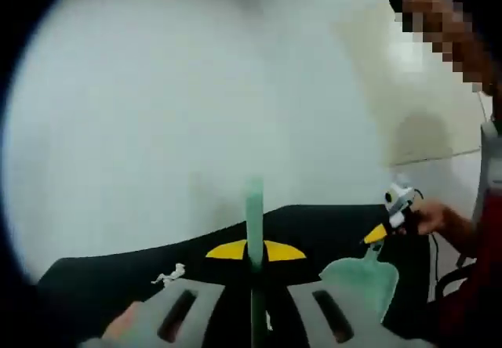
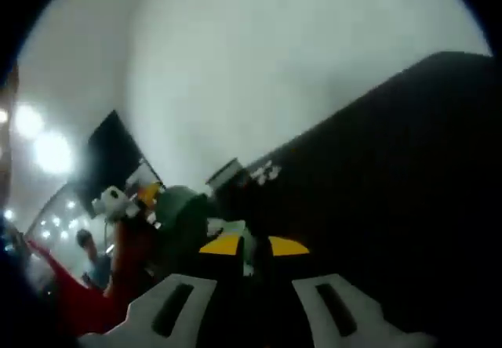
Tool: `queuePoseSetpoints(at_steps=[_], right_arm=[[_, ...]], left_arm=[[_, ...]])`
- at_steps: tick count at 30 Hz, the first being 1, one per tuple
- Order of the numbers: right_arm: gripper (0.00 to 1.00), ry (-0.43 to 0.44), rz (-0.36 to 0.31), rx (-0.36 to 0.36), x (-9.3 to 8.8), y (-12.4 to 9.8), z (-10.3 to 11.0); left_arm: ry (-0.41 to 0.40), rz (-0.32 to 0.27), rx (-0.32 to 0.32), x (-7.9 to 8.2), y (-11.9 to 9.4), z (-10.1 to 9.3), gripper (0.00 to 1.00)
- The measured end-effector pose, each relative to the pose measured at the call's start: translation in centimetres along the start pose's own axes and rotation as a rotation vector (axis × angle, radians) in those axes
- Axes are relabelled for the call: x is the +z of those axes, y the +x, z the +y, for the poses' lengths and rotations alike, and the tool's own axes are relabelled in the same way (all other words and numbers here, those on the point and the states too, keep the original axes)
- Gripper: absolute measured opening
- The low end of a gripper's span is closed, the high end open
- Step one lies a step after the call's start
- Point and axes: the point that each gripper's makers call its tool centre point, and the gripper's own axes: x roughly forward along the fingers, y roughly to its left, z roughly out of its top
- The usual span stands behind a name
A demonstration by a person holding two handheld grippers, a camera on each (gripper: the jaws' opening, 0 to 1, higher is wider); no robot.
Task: Pick up the broom and sweep the trash on the tabletop into the dustpan.
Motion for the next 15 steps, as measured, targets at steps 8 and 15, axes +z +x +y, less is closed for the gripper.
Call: queuePoseSetpoints(at_steps=[8,15], right_arm=[[0.15,0.048,-0.141,0.041,1.8,-1.0,0.7],[0.16,0.051,-0.352,0.045,7.4,0.2,-1.7]], left_arm=[[0.061,0.081,0.232,-3.1,0.0,6.1,0.04],[0.06,0.127,0.28,-4.9,2.7,3.4,0.04]])
